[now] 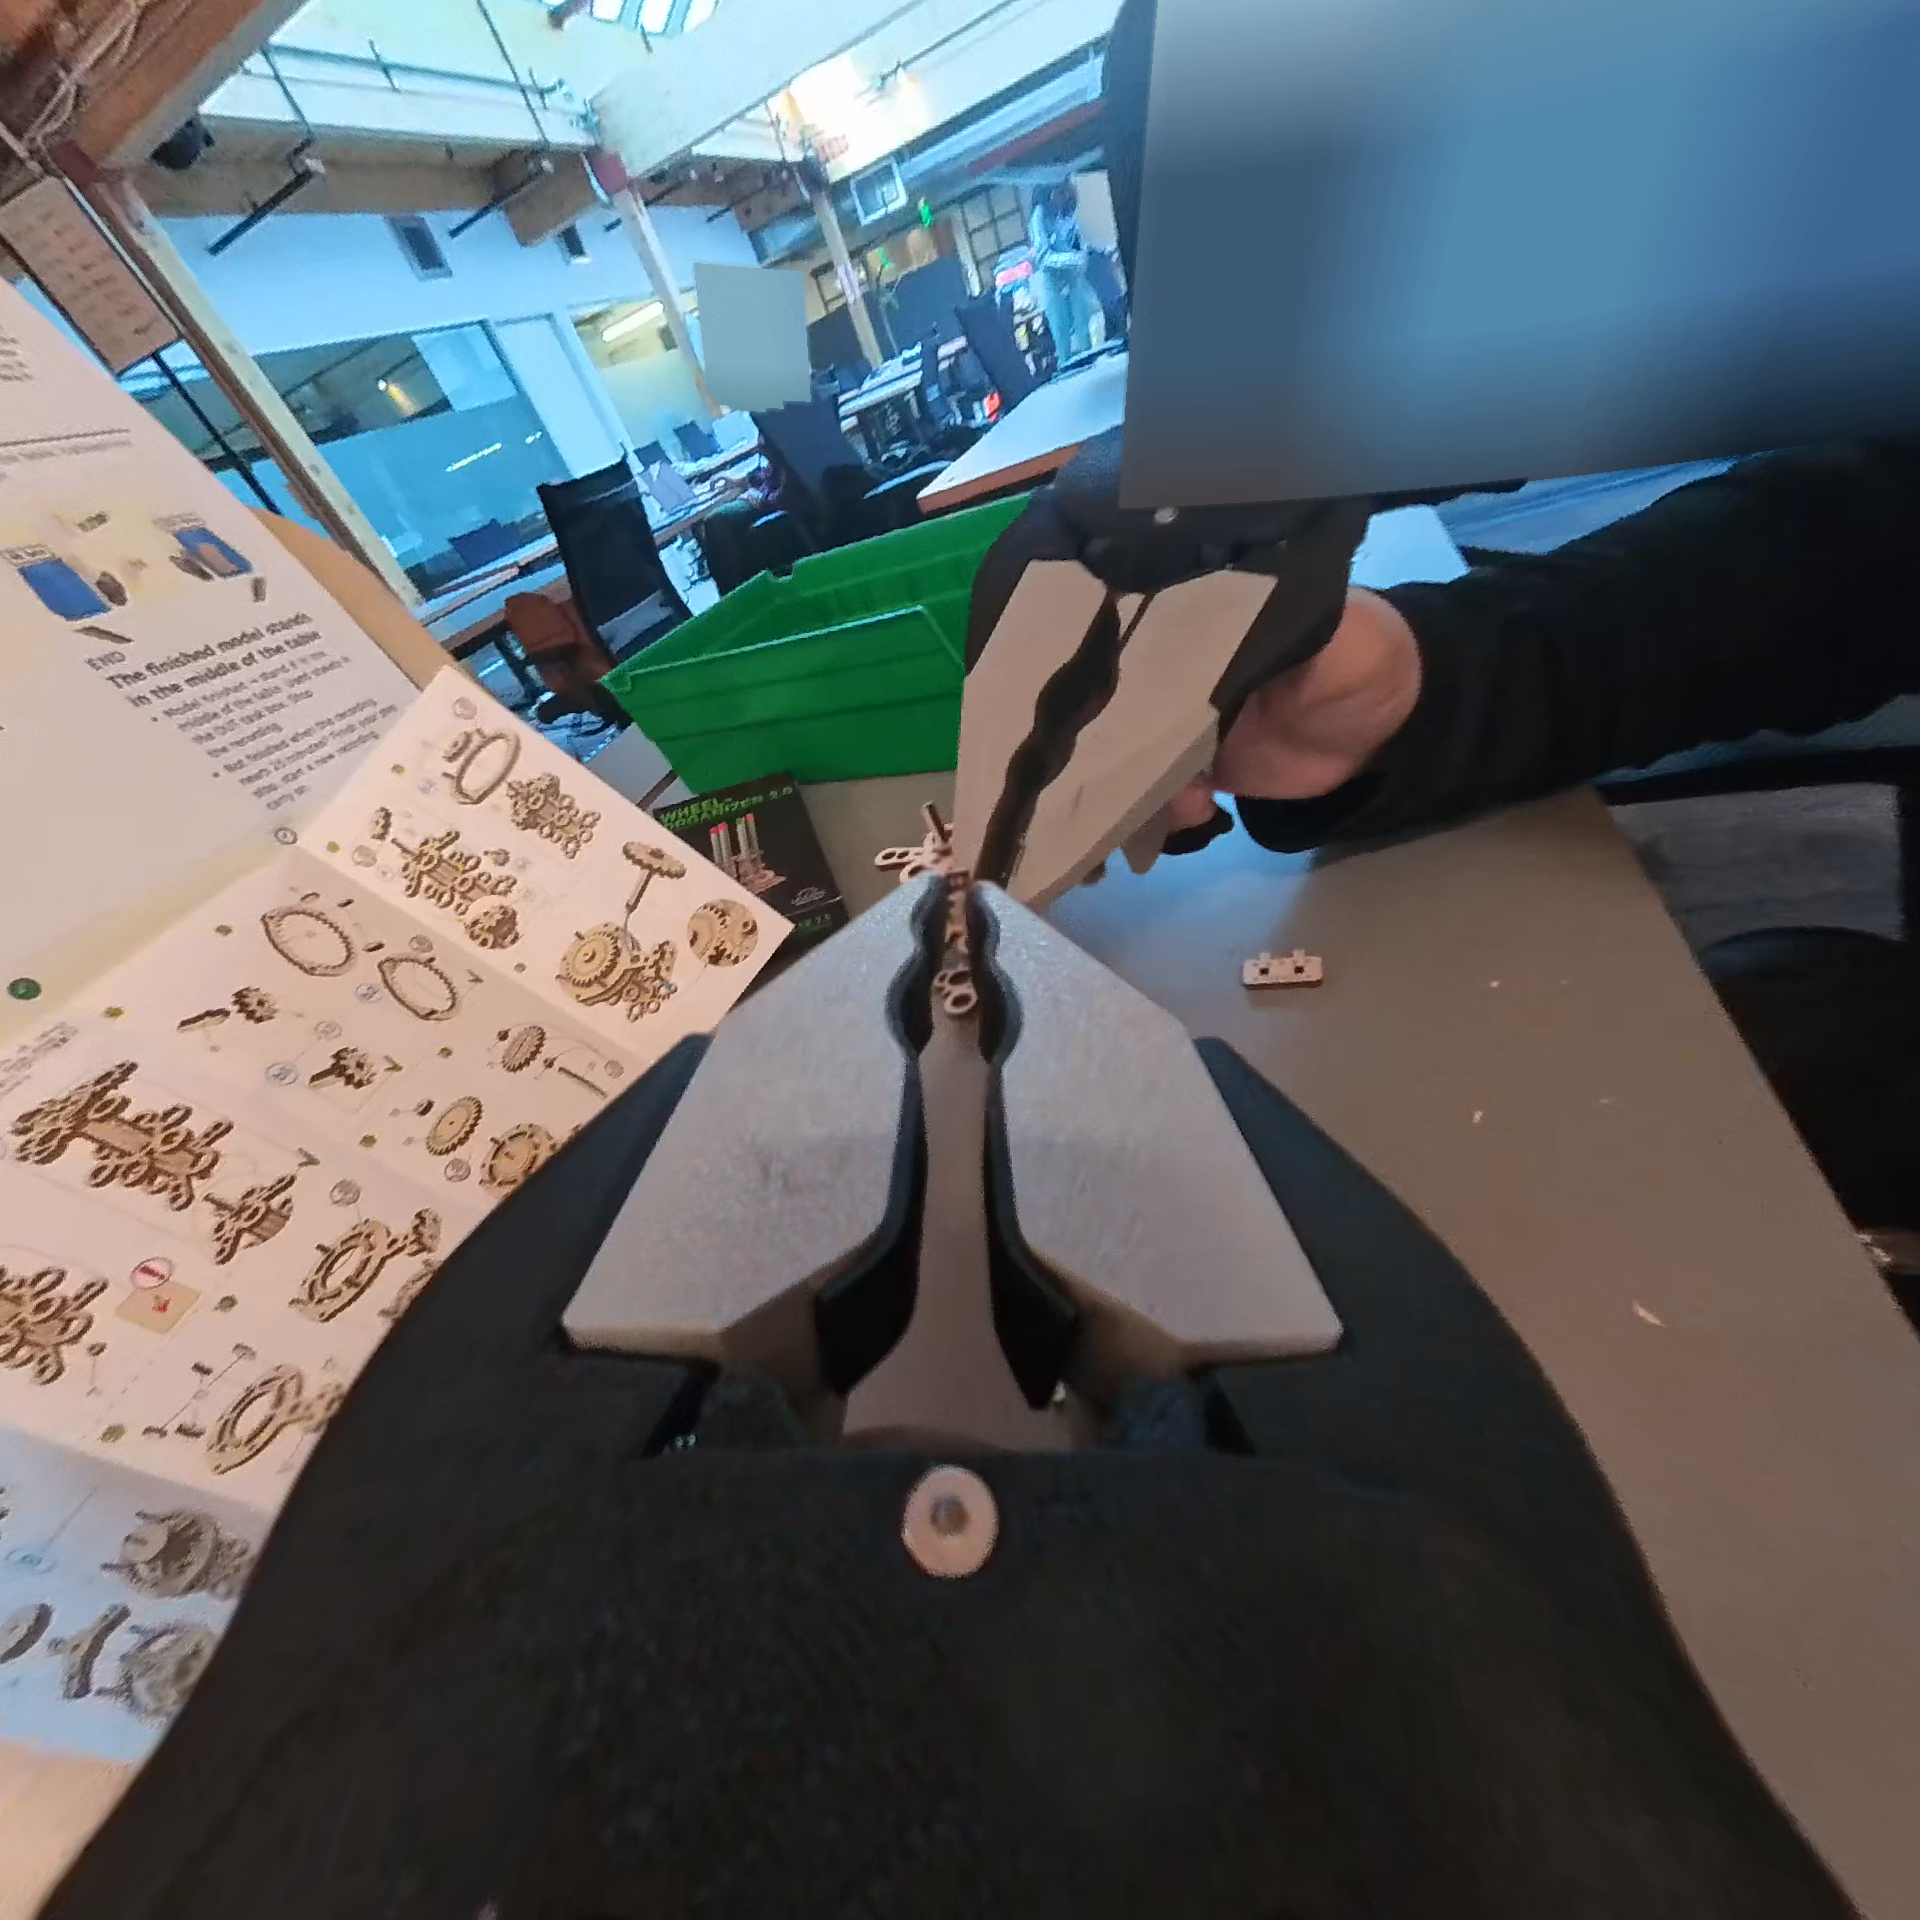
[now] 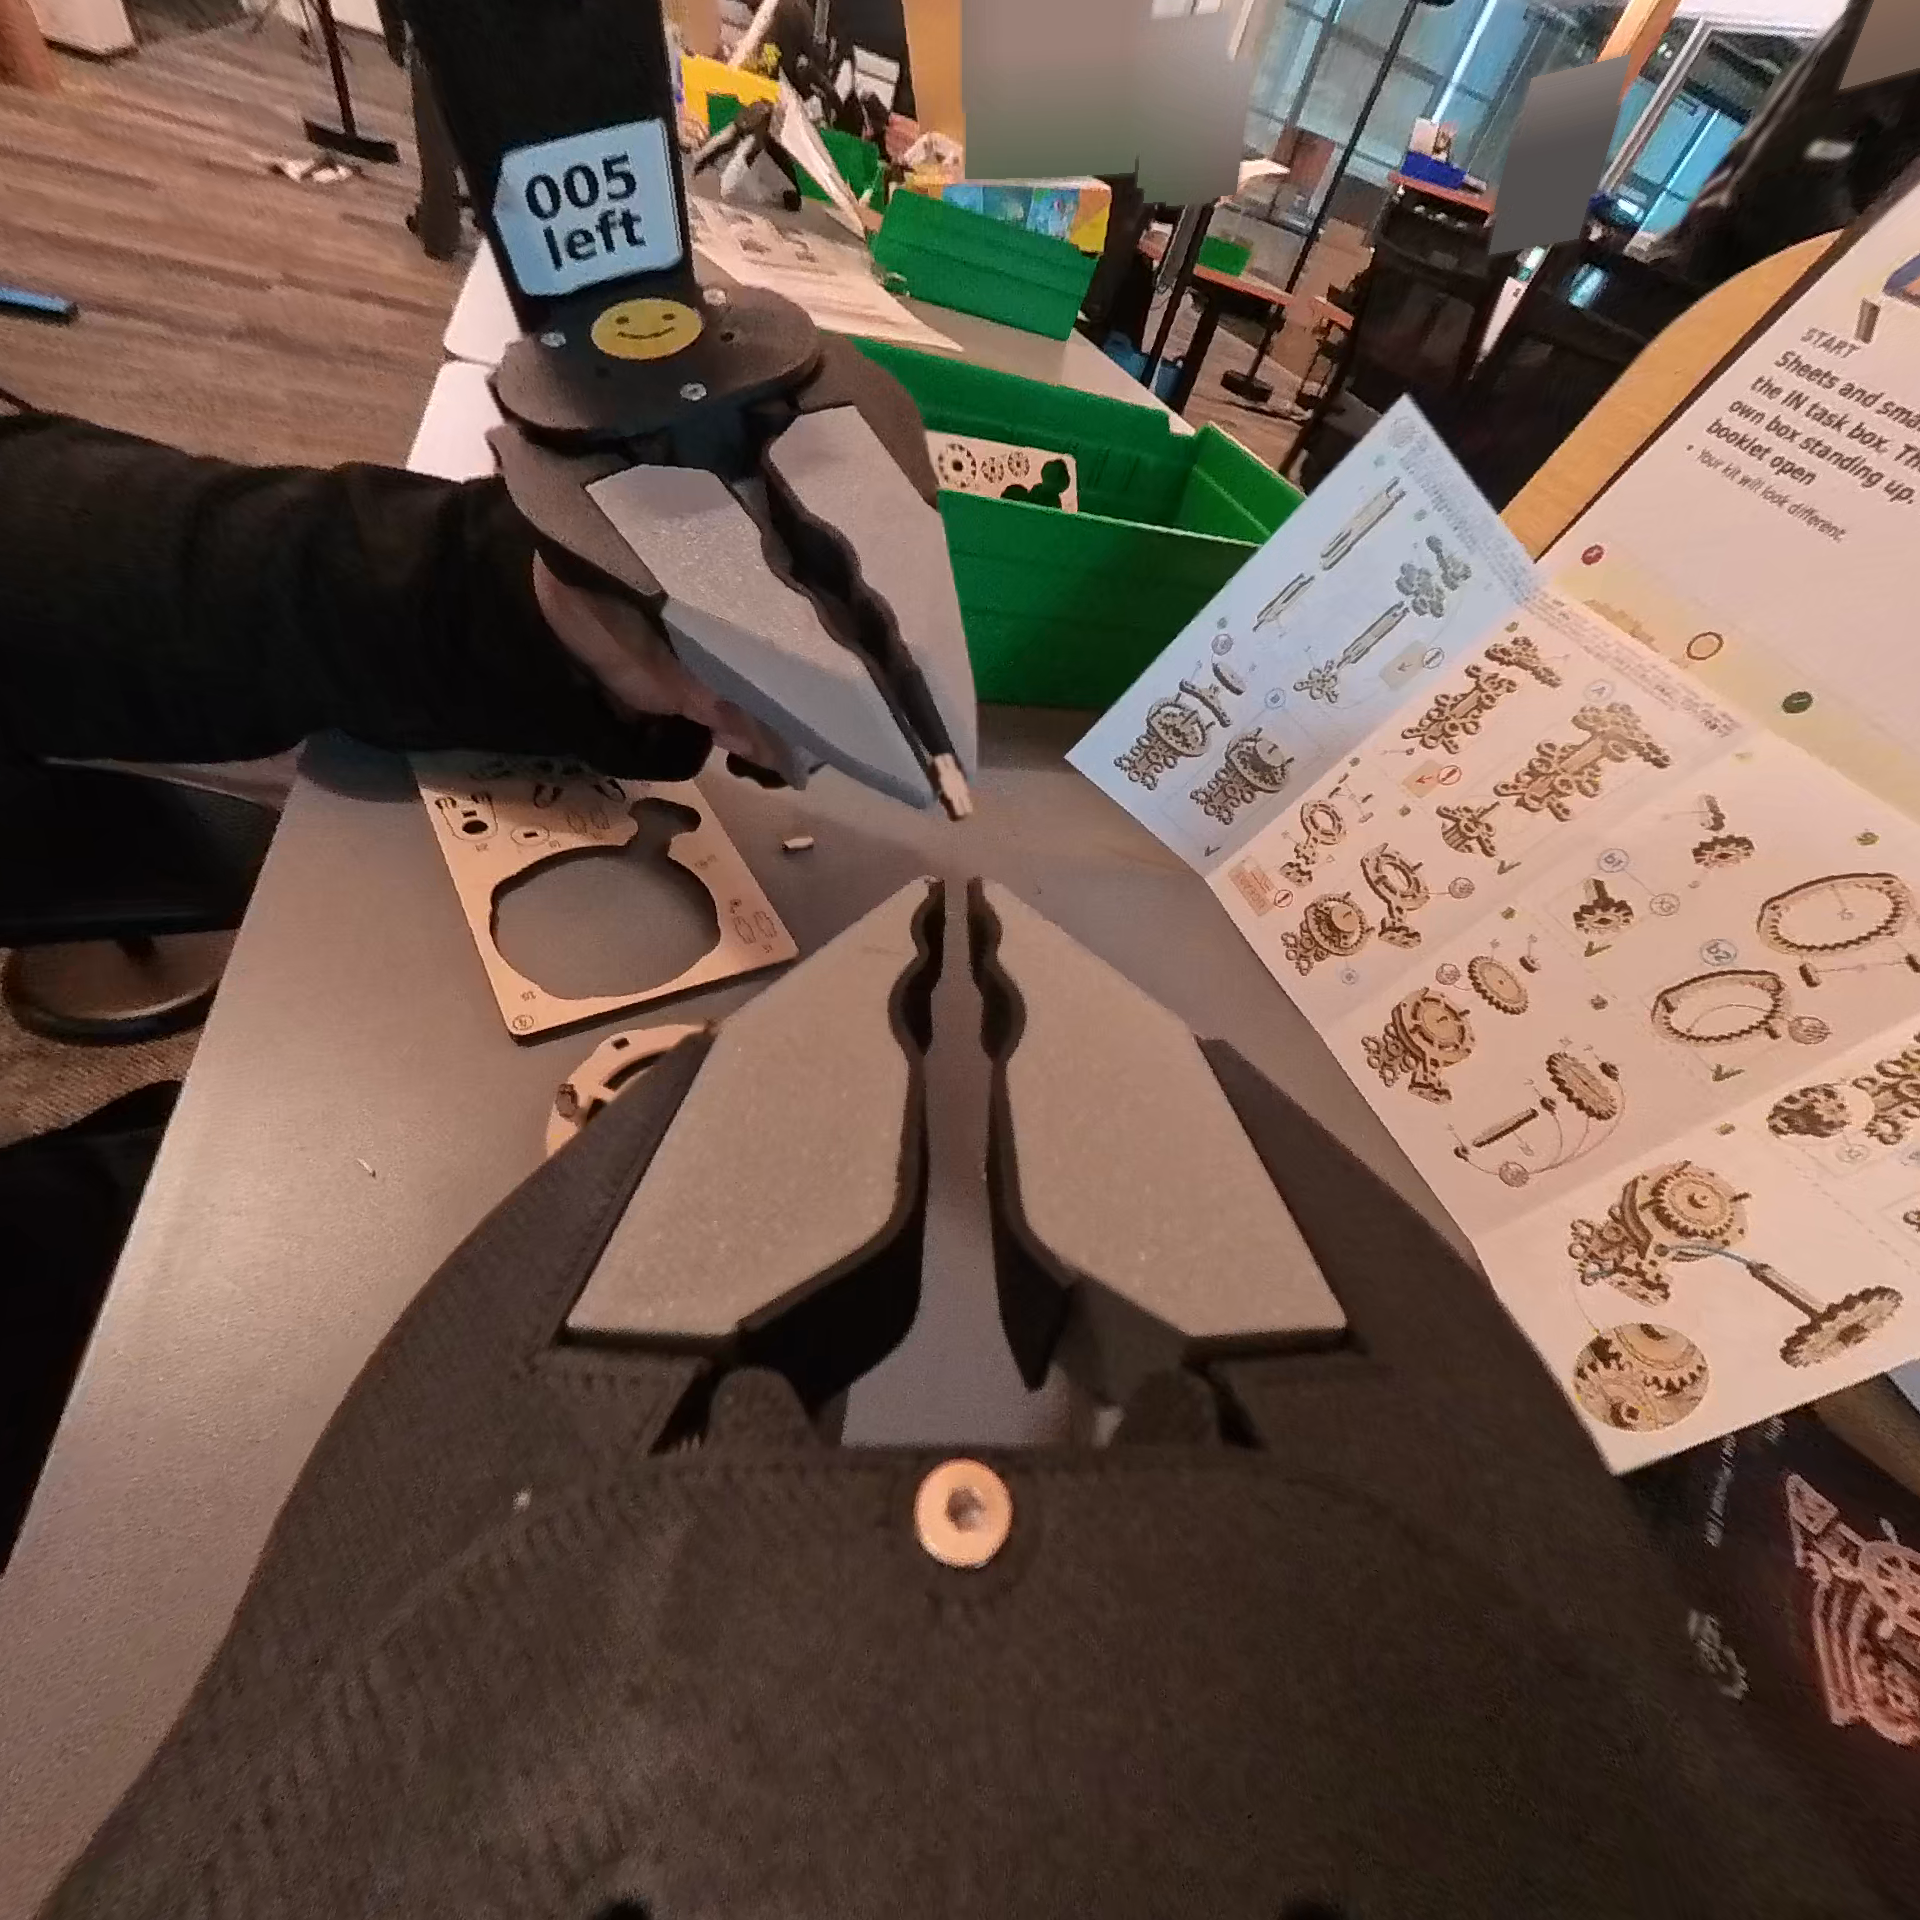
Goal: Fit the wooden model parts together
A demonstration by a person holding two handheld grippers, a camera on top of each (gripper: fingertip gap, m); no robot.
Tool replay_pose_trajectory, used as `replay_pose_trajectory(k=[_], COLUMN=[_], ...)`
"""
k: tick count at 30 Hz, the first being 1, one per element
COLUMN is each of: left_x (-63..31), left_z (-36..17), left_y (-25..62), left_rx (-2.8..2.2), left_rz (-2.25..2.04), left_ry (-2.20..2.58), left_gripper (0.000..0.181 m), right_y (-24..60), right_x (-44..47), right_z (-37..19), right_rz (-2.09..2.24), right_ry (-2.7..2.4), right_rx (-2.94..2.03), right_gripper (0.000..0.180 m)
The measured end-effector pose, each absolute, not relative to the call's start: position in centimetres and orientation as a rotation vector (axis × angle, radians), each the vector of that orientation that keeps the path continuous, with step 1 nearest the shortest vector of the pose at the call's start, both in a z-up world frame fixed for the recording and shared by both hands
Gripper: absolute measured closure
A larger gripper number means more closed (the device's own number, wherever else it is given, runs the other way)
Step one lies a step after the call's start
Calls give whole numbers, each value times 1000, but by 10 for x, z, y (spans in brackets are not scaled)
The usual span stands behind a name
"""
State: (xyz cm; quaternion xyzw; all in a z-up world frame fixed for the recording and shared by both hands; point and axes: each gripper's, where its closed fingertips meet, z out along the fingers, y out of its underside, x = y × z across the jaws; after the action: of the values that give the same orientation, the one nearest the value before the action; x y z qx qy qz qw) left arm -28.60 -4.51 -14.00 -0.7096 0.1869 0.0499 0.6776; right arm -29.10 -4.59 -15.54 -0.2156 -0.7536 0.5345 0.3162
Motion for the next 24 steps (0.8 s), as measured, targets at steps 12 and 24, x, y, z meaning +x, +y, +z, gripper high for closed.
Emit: replay_pose_trajectory(k=[12,24], left_x=[-269,-265], left_z=[-138,-138], left_y=[-47,-48], left_rx=[-1558,-1554], left_rz=[32,17], left_ry=[475,491], left_gripper=[181,181], right_y=[-57,-59], right_x=[-280,-279], right_z=[-147,-149], right_rz=[1444,1456], right_ry=[-1975,-1992], right_rx=[-460,-463], right_gripper=[178,178])
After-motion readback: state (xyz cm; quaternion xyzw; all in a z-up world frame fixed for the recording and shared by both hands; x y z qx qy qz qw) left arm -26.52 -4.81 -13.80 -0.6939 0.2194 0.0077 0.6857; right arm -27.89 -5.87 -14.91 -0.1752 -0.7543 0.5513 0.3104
